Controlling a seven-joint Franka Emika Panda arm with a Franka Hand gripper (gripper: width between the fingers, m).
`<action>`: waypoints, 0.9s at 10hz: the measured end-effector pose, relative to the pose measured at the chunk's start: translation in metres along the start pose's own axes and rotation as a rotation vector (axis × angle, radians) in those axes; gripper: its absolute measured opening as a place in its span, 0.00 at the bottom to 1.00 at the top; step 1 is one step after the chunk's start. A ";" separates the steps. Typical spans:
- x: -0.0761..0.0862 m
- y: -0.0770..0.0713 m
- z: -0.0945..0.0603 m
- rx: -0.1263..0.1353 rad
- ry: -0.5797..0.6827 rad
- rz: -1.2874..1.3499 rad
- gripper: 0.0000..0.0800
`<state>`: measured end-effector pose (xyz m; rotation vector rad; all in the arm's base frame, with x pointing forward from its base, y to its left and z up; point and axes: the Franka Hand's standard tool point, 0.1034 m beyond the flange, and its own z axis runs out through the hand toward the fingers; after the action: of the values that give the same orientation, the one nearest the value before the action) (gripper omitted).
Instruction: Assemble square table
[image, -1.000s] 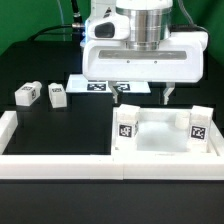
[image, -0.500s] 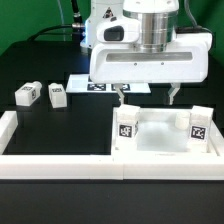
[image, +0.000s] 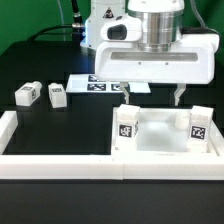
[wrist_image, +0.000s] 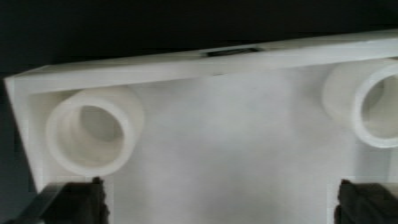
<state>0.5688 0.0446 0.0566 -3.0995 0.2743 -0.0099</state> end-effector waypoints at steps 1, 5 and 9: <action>-0.001 -0.003 0.001 0.003 -0.004 0.020 0.81; -0.002 -0.006 0.001 0.011 -0.005 0.162 0.81; -0.003 -0.008 0.001 0.019 -0.008 0.323 0.81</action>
Offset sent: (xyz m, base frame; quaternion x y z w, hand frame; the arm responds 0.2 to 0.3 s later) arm 0.0000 0.0000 0.0000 0.0000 0.0000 0.0000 1.0000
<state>0.5676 0.0527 0.0562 -2.9956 0.7643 0.0072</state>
